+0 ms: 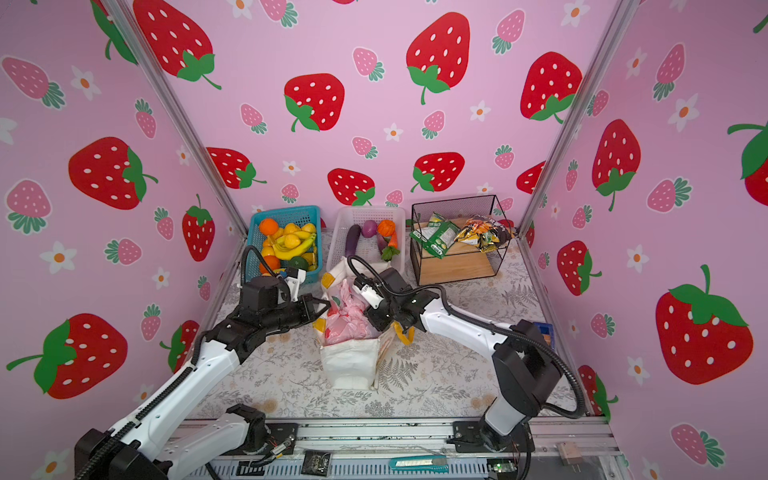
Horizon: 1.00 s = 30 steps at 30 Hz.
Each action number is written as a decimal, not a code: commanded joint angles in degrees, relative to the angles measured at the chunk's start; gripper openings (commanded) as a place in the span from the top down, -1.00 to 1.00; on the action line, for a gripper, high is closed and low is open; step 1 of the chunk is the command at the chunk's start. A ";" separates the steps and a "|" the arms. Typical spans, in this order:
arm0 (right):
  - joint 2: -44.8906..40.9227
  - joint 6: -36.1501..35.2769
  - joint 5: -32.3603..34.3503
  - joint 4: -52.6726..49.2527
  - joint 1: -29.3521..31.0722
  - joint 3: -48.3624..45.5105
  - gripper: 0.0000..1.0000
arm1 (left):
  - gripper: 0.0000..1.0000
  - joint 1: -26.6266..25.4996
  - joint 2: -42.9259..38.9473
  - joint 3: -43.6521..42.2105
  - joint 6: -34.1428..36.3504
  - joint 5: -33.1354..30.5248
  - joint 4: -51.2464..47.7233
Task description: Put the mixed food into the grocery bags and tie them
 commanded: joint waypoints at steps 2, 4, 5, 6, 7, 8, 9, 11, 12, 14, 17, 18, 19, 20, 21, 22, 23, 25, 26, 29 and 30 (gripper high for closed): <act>3.50 -1.03 -1.29 -4.26 2.07 0.90 0.09 | 1.00 -0.22 0.27 -1.12 -0.99 1.98 3.17; -0.48 -1.14 -0.01 -4.52 2.01 1.39 -0.13 | 1.00 -0.21 0.27 -1.17 -1.25 1.78 3.26; -2.64 -0.94 0.76 -4.52 1.88 1.34 -0.23 | 1.00 -0.21 0.29 -1.12 -1.26 1.80 3.26; -5.32 -0.56 1.18 -4.52 1.50 1.13 -0.32 | 1.00 -0.17 0.25 -1.01 -1.38 1.76 3.25; -8.25 -0.02 1.42 -4.52 0.78 0.67 -0.40 | 1.00 -0.18 0.15 -0.94 -1.35 1.80 3.26; -10.78 0.58 1.56 -4.44 0.15 -0.15 -0.46 | 1.00 -0.15 0.03 -0.90 -1.34 1.76 3.26; -13.91 1.30 1.65 -4.27 -0.86 -1.14 -0.50 | 1.00 -0.22 -0.03 -0.90 -1.34 1.79 3.18; -19.56 3.00 2.23 -4.17 -3.31 -3.56 -0.55 | 1.00 -0.17 -0.38 -0.90 -1.12 1.49 2.92; -22.24 3.83 2.77 -4.30 -4.75 -4.94 -0.57 | 1.00 -0.20 -0.43 -1.01 -1.08 1.34 2.94; -26.02 5.48 4.60 -4.95 -7.94 -7.37 -0.58 | 1.00 -0.20 -0.43 -1.01 -1.16 1.23 2.99; -28.43 7.83 5.50 -4.84 -12.49 -11.26 -0.58 | 1.00 -0.13 -0.21 -0.73 -1.28 1.47 3.08; -28.25 8.48 5.52 -4.50 -13.21 -12.14 -0.56 | 1.00 -0.15 -0.21 -0.73 -1.30 1.45 3.08; -27.76 8.73 5.59 -4.12 -13.42 -12.79 -0.53 | 1.00 -0.17 -0.21 -0.73 -1.19 1.39 3.13; -26.98 9.12 6.03 -3.55 -13.54 -13.35 -0.48 | 1.00 -0.13 -0.12 -0.74 -1.10 1.33 3.08; -25.99 9.34 5.73 -2.87 -13.56 -13.72 -0.41 | 1.00 -0.22 -0.05 -0.66 -1.05 1.34 3.00; -25.18 9.56 4.79 -2.05 -13.55 -13.90 -0.37 | 1.00 -0.17 0.05 -0.64 -1.05 1.33 2.99; -24.24 9.91 3.41 -0.51 -13.55 -14.41 -0.35 | 1.00 -0.21 0.19 -0.63 -1.09 1.36 3.00; -22.26 10.87 0.37 2.69 -13.55 -15.33 -0.33 | 1.00 -0.14 0.40 -0.70 -1.16 1.45 3.00; -21.14 11.22 -1.51 4.17 -13.56 -15.66 -0.33 | 1.00 -0.19 0.49 -0.73 -1.17 1.54 3.00; -18.65 12.20 -4.27 7.52 -13.62 -16.55 -0.27 | 1.00 -0.17 0.45 -0.73 -1.23 1.88 2.92; -18.09 12.42 -4.46 8.08 -13.69 -16.75 -0.08 | 1.00 -0.21 0.41 -0.75 -1.34 2.06 2.90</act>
